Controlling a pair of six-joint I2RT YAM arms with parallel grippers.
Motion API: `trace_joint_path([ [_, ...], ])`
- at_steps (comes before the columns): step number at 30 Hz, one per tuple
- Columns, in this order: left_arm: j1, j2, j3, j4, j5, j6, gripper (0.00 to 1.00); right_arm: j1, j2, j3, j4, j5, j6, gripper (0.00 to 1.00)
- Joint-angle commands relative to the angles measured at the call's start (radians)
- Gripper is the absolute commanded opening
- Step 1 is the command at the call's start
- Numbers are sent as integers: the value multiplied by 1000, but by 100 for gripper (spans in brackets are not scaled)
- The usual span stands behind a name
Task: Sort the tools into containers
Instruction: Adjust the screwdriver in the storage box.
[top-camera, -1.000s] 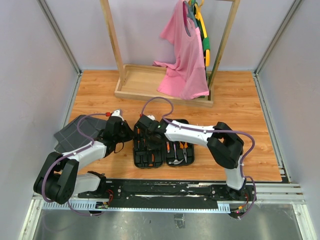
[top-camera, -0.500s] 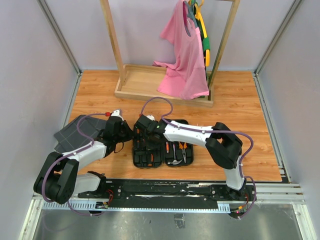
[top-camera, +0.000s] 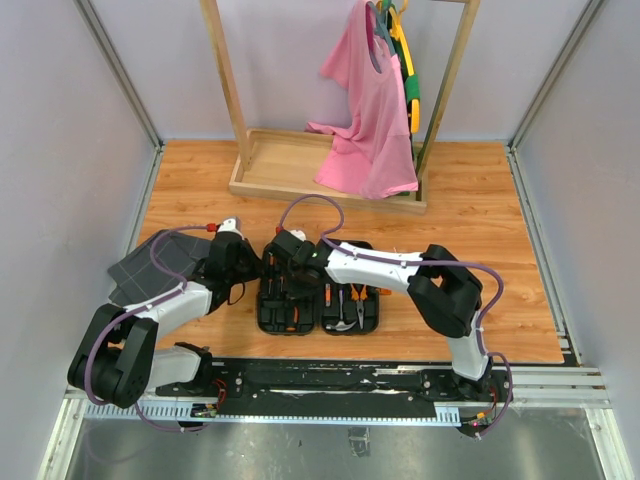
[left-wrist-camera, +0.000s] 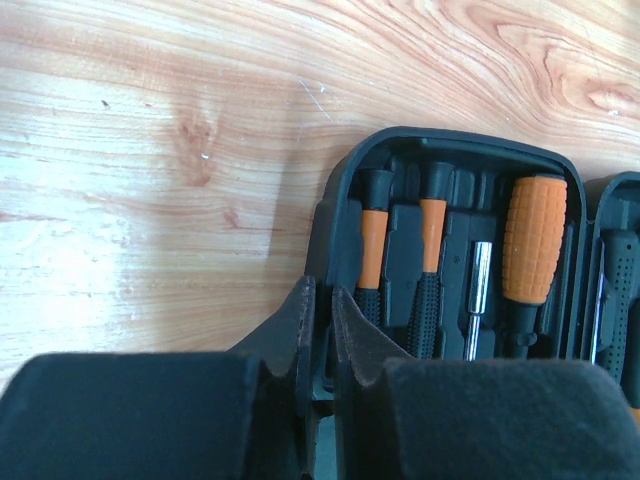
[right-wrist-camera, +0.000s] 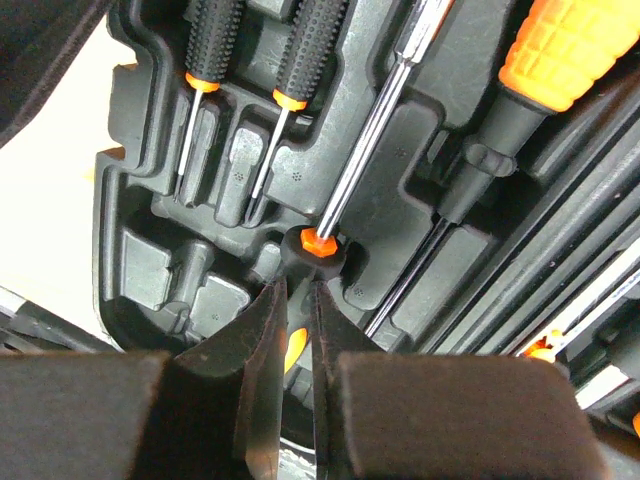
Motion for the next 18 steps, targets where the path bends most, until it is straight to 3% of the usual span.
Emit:
trace_joint_path([
  [1,-5,13,-2,-2,46,3,9,45,453,-197,-60,-29,-3,1],
  [8,-5,10,-3,-2,49,5,2,43,470,-232,-67,0,1,1],
  [18,-5,-30,-25,-7,90,-1,0,-45,245,-351,-49,51,-13,1],
])
